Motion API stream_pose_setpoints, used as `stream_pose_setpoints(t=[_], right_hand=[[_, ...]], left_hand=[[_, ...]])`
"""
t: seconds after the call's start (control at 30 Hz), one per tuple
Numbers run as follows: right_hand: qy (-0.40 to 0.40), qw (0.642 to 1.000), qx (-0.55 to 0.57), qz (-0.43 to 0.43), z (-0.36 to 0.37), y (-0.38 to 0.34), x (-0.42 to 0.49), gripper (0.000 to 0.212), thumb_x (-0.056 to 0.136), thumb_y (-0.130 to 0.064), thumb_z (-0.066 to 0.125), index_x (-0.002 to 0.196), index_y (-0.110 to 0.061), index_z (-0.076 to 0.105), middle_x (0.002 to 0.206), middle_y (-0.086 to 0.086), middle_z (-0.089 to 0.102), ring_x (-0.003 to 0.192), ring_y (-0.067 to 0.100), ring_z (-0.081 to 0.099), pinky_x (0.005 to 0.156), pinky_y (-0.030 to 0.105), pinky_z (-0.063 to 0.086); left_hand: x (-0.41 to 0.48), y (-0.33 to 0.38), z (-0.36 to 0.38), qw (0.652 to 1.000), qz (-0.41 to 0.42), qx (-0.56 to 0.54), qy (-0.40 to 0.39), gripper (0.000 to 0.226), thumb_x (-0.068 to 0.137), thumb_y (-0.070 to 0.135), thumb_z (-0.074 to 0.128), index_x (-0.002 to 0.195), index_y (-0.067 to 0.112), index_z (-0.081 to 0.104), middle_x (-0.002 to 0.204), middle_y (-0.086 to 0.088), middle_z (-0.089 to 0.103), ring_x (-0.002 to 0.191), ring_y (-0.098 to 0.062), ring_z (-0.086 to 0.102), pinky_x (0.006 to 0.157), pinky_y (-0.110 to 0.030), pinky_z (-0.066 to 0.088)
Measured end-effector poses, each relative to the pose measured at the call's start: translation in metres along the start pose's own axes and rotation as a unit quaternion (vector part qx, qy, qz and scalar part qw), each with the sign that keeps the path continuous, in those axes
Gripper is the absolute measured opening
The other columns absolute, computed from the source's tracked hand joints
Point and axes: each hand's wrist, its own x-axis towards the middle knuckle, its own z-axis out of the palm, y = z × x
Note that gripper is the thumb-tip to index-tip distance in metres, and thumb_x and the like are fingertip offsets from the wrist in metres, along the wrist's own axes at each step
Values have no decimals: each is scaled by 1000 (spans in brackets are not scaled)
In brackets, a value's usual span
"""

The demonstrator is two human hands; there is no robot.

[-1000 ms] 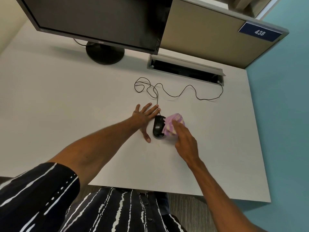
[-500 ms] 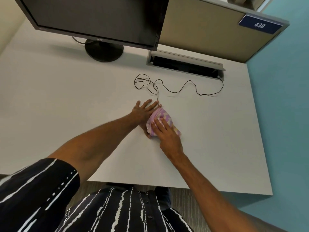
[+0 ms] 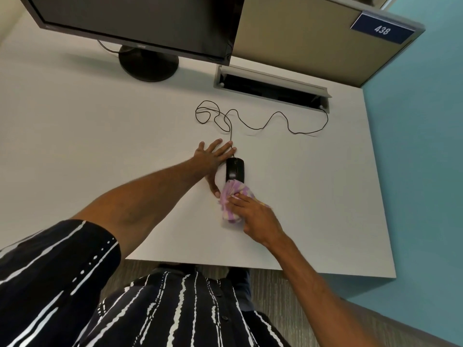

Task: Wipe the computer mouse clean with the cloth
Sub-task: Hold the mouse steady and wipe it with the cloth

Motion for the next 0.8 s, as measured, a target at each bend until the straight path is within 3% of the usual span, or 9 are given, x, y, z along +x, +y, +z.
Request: stream_pose_setpoints(t=[0.1,0.17,0.27,0.37,0.43,0.53,0.6,0.8], right_hand=[[21,998,19,58,-10,14,-22,60,85,-4,73,141,-26,65,151,-7,59,145,13,50,111,37,53],[84,991,25,105,-22,23,-30,61,81,1,70,134,-29,71,144,-10,64,139,13,57,99,38,60],[191,973,28,128,-38,33,-26,68,77,8,60,134,-29,70,142,-11,66,135,12,61,90,35,63],[247,961,8,127,-49,23,-1,72,80,0,44,141,-33,63,147,-14,61,138,7,56,74,24,59],[236,967,-13,94,-49,10,21,69,80,-6,37,141,-28,63,148,-11,61,140,10,54,78,24,59],[163,984,-66,28,-32,-6,49,63,83,1,57,144,-18,62,154,1,56,145,23,51,105,39,56],[113,991,-64,31,-16,-12,55,67,89,2,64,153,-18,52,162,4,46,153,26,40,116,48,47],[156,987,-39,-5,10,-7,23,67,81,9,71,144,-13,62,153,5,57,147,27,50,112,36,48]], left_hand=[[-2,-2,1,1000,3,-12,4,174,56,88,89,175,28,-24,182,4,-29,171,-31,-19,135,-67,11],[-4,-1,1,1000,4,-15,12,174,54,89,89,175,28,-22,182,4,-28,172,-31,-18,134,-67,13],[-5,0,1,1000,6,-16,16,175,54,89,88,175,28,-22,182,4,-27,172,-31,-16,134,-66,14],[-8,1,0,1000,8,-19,18,174,56,88,88,176,26,-21,183,2,-27,172,-32,-16,134,-66,14],[-9,1,-2,1000,8,-20,11,173,58,87,89,175,25,-21,182,1,-28,171,-33,-19,135,-67,11],[-7,4,-6,1000,7,-19,-6,172,60,83,90,175,23,-23,181,-1,-31,170,-34,-23,134,-70,10],[-7,6,-7,1000,1,-11,-10,172,62,82,91,174,21,-24,181,-2,-31,171,-34,-21,134,-69,13],[-3,8,-5,1000,-8,3,-10,171,61,85,89,174,24,-24,181,-1,-30,171,-34,-19,134,-68,16]])
